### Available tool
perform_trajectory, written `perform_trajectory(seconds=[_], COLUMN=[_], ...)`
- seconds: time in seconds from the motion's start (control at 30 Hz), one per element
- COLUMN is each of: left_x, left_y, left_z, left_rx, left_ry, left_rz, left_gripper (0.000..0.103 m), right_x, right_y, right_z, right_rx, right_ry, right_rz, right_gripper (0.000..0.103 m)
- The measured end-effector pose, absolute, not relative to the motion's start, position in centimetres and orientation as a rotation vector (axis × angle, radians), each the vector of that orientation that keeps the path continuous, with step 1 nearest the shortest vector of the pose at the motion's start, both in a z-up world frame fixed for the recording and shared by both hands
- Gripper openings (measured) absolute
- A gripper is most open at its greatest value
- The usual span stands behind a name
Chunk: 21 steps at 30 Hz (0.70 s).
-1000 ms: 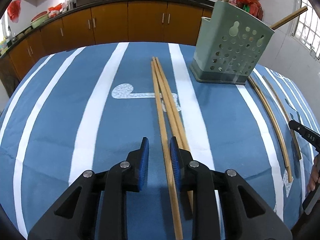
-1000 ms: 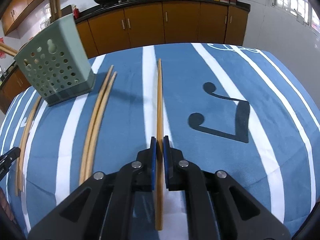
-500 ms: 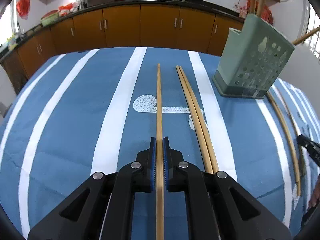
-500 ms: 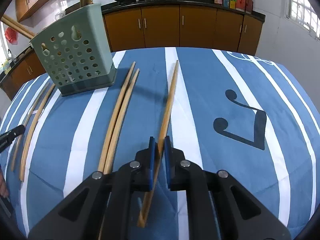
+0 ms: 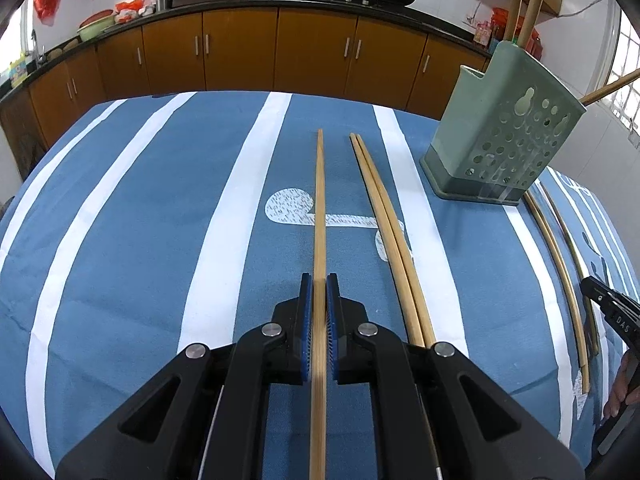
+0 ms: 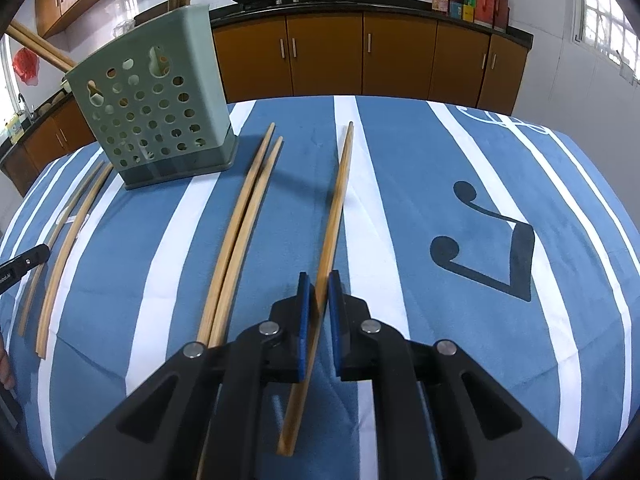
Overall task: Organize utensils
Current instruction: 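Close the right tool on a wooden chopstick while the left tool grasps another chopstick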
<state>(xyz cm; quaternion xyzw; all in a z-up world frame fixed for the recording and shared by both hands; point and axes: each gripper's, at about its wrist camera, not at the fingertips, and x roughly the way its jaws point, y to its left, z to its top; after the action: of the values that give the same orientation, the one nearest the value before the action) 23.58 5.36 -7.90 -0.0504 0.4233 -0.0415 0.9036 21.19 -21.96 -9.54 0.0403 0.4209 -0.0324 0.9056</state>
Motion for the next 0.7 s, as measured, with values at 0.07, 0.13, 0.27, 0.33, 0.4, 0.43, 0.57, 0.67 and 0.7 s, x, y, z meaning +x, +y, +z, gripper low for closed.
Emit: perform_trajectory(seconds=[0.07,0.13,0.27,0.33,0.4,0.43,0.57,0.67,0.7], left_x=[23.56,23.57,23.57,23.59,23.64,23.63,23.62,23.62,23.62], left_y=[5.54,5.6,5.59,5.64,5.62,5.61,5.6,5.6,5.59], left_z=[-7.93,-7.93,-7.94,-7.96,-7.95,-7.95,-7.94,-7.94,-7.94], left_rx=[-0.117,-0.123,-0.123,-0.127,-0.129,-0.13,-0.131,-0.131,-0.133], left_ry=[0.875,0.875,0.874,0.874,0.874,0.874,0.874,0.874,0.874], left_rz=[-0.091,-0.093,-0.093,-0.095,-0.095,-0.096,-0.096,-0.096,-0.096], left_gripper=[0.008,0.008,0.008,0.008,0.008,0.008,0.008,0.008,0.008], right_x=[21.2,21.18,21.15,21.15,21.14,21.14,21.12,21.11,21.1], right_y=[-21.97,-22.01,-22.03,-22.03,-22.02,-22.01,-22.03,-22.06,-22.05], right_z=[-9.54,-9.53,-9.52,-9.51,-9.5,-9.49,-9.47,-9.46,-9.48], right_rx=[0.085,0.088,0.09,0.09,0.091,0.091,0.091,0.092,0.092], right_ry=[0.869,0.869,0.869,0.869,0.869,0.869,0.87,0.87,0.869], right_rz=[-0.066,-0.064,-0.063,-0.063,-0.063,-0.063,-0.063,-0.062,-0.062], right_gripper=[0.011,0.011,0.011,0.011,0.011,0.011,0.011,0.011,0.011])
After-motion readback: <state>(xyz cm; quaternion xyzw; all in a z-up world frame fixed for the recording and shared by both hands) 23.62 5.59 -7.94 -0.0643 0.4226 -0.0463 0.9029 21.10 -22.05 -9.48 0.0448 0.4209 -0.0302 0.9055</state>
